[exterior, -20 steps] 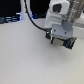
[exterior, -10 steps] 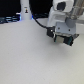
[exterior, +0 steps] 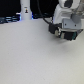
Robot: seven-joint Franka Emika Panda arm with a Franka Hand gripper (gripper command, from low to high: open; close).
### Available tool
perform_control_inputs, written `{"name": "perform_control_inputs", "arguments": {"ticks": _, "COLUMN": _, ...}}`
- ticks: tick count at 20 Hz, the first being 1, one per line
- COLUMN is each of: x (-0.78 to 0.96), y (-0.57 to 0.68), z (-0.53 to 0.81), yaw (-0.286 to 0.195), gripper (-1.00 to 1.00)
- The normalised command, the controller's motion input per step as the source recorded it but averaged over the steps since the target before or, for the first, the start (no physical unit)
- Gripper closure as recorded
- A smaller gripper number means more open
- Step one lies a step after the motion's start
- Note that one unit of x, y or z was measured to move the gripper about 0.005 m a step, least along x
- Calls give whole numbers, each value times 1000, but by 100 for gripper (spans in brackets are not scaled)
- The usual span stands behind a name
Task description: Open the kcup holder, insert the kcup into the holder, and close the kcup holder
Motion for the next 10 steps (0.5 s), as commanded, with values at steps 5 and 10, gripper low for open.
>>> {"name": "perform_control_inputs", "arguments": {"ticks": 5, "x": -878, "y": 583, "z": -107, "yaw": 6, "gripper": -100}}
{"name": "perform_control_inputs", "arguments": {"ticks": 10, "x": -853, "y": 578, "z": -146, "yaw": 9, "gripper": -100}}
